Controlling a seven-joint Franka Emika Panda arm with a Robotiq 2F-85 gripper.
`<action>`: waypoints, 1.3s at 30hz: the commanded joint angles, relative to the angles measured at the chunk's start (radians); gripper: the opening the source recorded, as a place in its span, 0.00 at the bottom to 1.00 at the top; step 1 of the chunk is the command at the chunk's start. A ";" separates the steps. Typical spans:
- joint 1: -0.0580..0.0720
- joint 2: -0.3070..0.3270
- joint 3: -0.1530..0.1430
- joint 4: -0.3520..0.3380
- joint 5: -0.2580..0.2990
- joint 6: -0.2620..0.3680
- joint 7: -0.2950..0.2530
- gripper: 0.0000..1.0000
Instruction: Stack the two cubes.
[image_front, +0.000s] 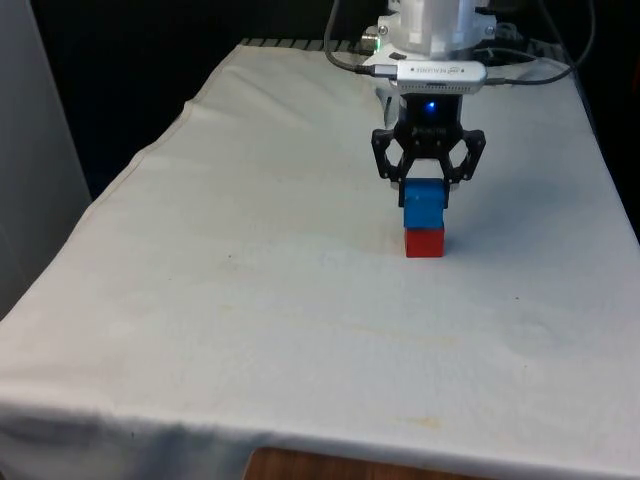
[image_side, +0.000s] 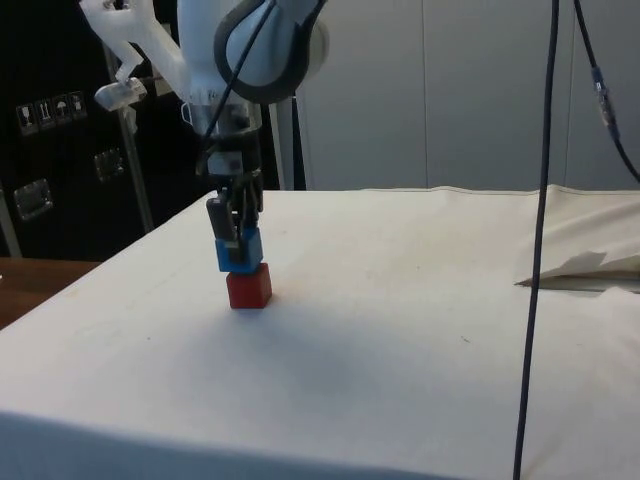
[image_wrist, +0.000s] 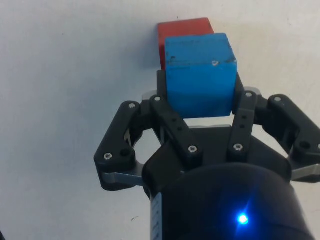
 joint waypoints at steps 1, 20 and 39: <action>-0.002 -0.005 0.001 -0.007 0.001 0.006 -0.004 0.02; -0.002 -0.005 -0.002 -0.016 -0.001 0.004 -0.004 0.02; -0.001 -0.006 -0.002 -0.016 -0.001 -0.001 -0.003 0.98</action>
